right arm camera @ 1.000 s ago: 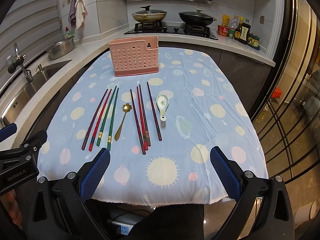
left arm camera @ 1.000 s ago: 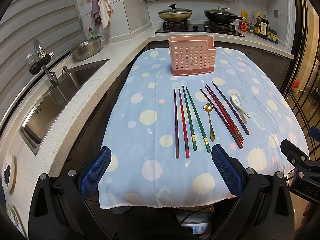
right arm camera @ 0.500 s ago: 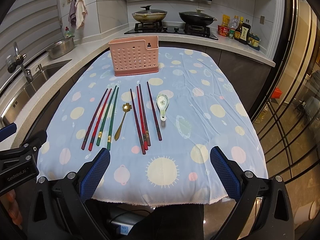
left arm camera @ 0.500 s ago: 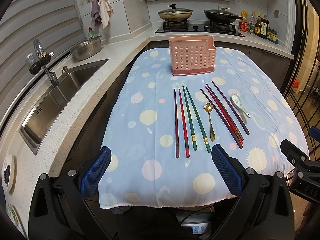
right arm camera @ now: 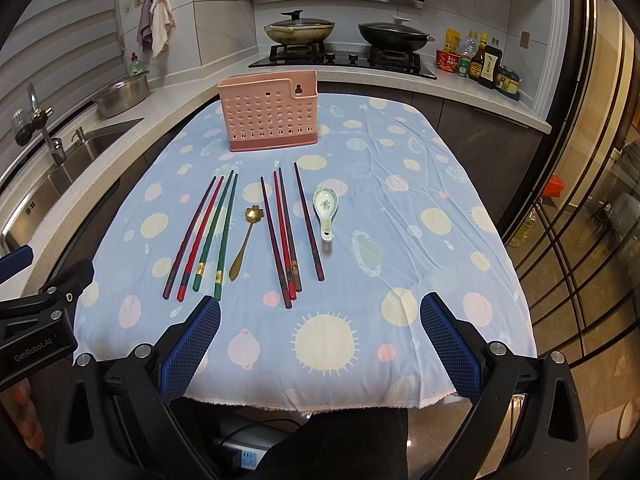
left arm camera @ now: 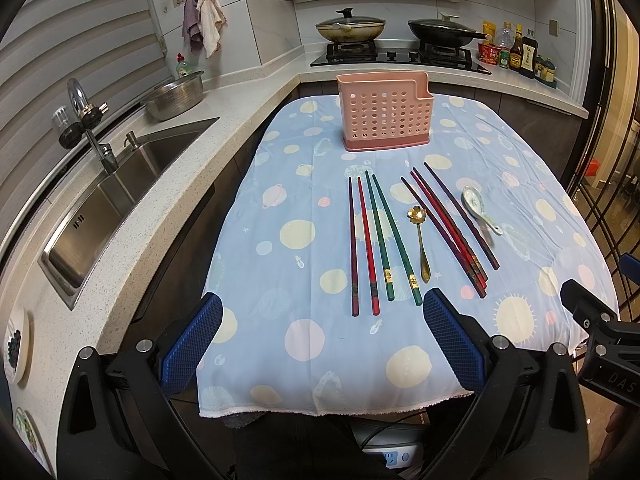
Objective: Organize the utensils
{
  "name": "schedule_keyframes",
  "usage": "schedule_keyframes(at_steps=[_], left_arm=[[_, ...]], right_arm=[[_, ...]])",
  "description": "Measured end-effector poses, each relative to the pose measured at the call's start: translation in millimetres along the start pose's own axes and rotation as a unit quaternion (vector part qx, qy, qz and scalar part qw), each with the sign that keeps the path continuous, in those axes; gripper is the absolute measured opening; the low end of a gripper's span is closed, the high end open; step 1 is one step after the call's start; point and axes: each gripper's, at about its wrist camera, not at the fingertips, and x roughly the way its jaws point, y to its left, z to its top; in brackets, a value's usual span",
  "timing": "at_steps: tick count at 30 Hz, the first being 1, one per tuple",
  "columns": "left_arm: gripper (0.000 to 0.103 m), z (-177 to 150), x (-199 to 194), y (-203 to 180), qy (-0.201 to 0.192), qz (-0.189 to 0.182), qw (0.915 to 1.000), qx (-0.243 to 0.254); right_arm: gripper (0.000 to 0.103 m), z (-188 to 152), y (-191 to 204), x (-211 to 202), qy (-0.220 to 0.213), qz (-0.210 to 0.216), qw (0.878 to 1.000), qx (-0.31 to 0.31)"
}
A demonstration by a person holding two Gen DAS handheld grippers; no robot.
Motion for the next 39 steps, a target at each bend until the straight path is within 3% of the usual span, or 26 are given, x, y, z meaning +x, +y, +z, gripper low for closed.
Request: schedule_keyframes(at_steps=[19,31,39], left_arm=[[0.096,-3.4,9.0,8.5,0.009,-0.009,0.9999,-0.010],[0.096,-8.0,73.0,24.7,0.076,-0.028,0.9960,-0.037],[0.093,-16.4,119.7,20.3,0.105,-0.029,0.9938,-0.024]], right_arm=[[0.096,0.2,-1.0,6.3,0.004,-0.003,1.000,0.001],[0.096,2.1,-14.1,36.4,0.027,-0.004,0.999,0.020],[0.096,8.6,-19.5,67.6,0.046,-0.001,0.998,0.035]])
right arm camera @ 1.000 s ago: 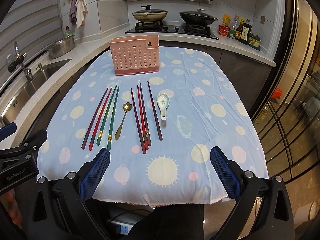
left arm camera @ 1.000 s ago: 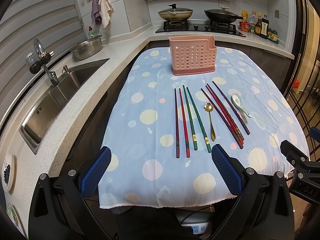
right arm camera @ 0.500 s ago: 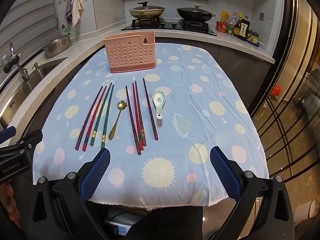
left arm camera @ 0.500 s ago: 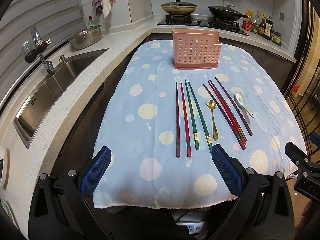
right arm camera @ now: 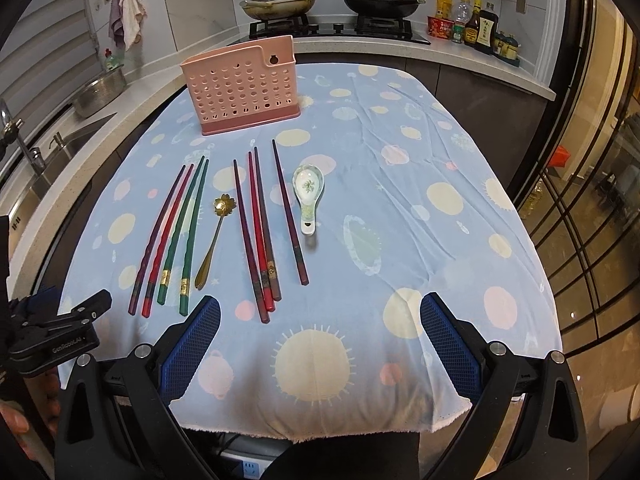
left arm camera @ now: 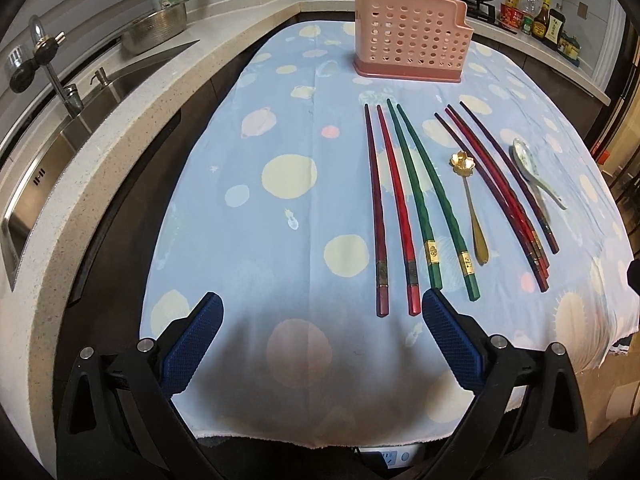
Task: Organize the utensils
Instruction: 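Move the left gripper to a dark red chopstick while the right gripper reaches the white ceramic spoon, then close the left gripper on the chopstick while the right gripper grasps and lifts the spoon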
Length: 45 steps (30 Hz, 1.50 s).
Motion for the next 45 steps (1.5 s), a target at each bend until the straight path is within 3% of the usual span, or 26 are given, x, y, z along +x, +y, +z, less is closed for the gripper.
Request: schedule_keyframes(at_steps=[2,6,12,19,25,27,31,45], left_arm=[[0.088,1.8,10.2,0.8,0.007,-0.004,1.0000,-0.002],[0.066,5.6,31.3,3.2,0.030,-0.018,0.9994,-0.006],[0.057,7.6,40.6,-0.7,0.038,-0.045,0.9983,0.000],[0.056,8.8,48.1,-6.2,0.042,-0.043,0.9981,0.008],[0.029,11.8,47.5,0.0,0.040,-0.039,0.9984,0.007],[0.020,12.4,47.6,3.7,0.042,-0.045,0.9981,0.001],[0.020,13.4,48.9,5.1,0.043,-0.047,0.9980,-0.001],[0.020,11.5,49.1,2.9,0.036,-0.043,0.9984,0.001]], right_arm=[[0.096,3.6,0.0,6.3,0.001,-0.001,1.000,0.000],[0.096,12.7,0.6,19.0,0.001,-0.002,1.000,0.000],[0.088,30.8,-2.5,42.6,0.006,0.008,1.000,0.009],[0.062,56.9,-4.5,81.4,0.018,0.020,0.999,0.022],[0.033,70.1,-5.0,117.2,0.038,0.040,0.998,0.034],[0.029,71.0,-5.3,126.7,0.044,0.046,0.997,0.039],[0.017,69.0,-6.5,140.8,0.060,0.055,0.996,0.046],[0.012,46.8,-14.8,140.8,0.056,0.085,0.993,0.066]])
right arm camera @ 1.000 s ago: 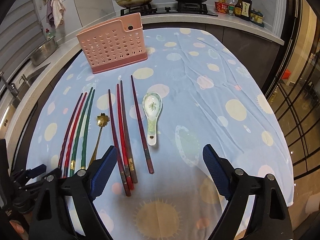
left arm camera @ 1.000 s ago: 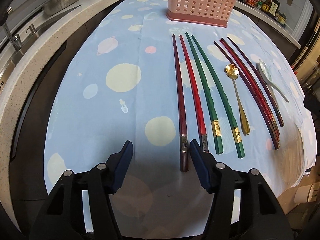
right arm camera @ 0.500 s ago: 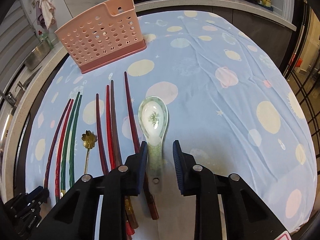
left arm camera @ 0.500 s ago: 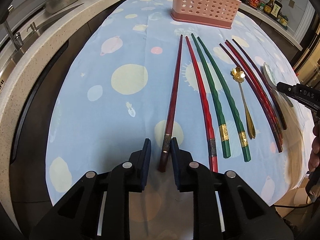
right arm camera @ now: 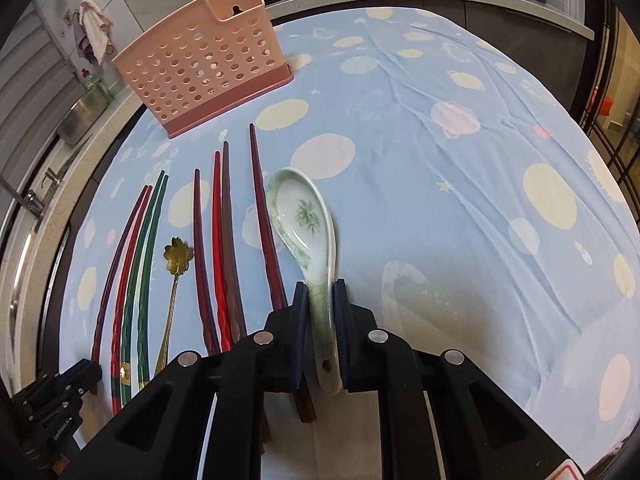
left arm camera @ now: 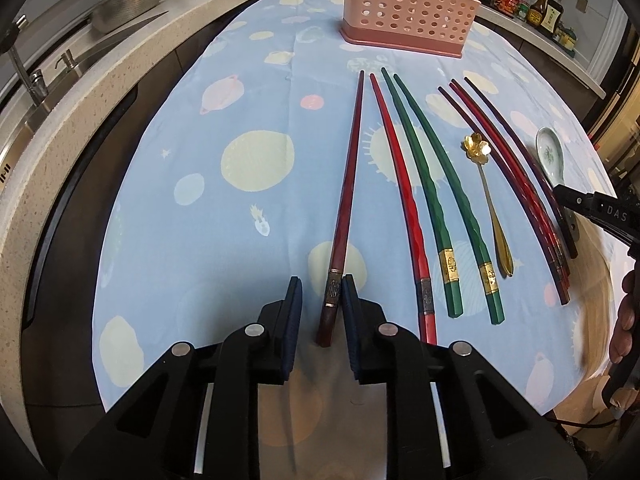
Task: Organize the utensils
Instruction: 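Close the left gripper on the chopstick while the right gripper grasps and lifts the spoon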
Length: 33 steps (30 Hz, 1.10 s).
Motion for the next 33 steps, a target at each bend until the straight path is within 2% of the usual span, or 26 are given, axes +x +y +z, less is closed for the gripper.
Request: schedule_keyframes(at_steps=[5,22,29,33], left_arm=[[0.019,-2.5,-1.6,2.8,-0.003,-0.010,0.9999,-0.008],[0.019,-15.2,-9.3,3.2,0.001,-0.024,0.9996,-0.010],[0.019,-15.3,-9.4,4.0,0.001,-0.026,0.9996,-0.010],[0.011,-16.6,-10.2,7.5,0.002,-0.032,0.9993,-0.017]], right_arm=[[0.012,-12.5,-9.1,-9.9,0.003,0.014,1.000,0.019],[0.015,-50.9,-14.0,-37.8,0.022,0.022,0.999,0.028],[0.012,-55.9,-16.5,-38.4,0.022,0.024,0.999,0.029],[0.010,-58.0,-16.9,-38.8,0.023,0.023,0.999,0.027]])
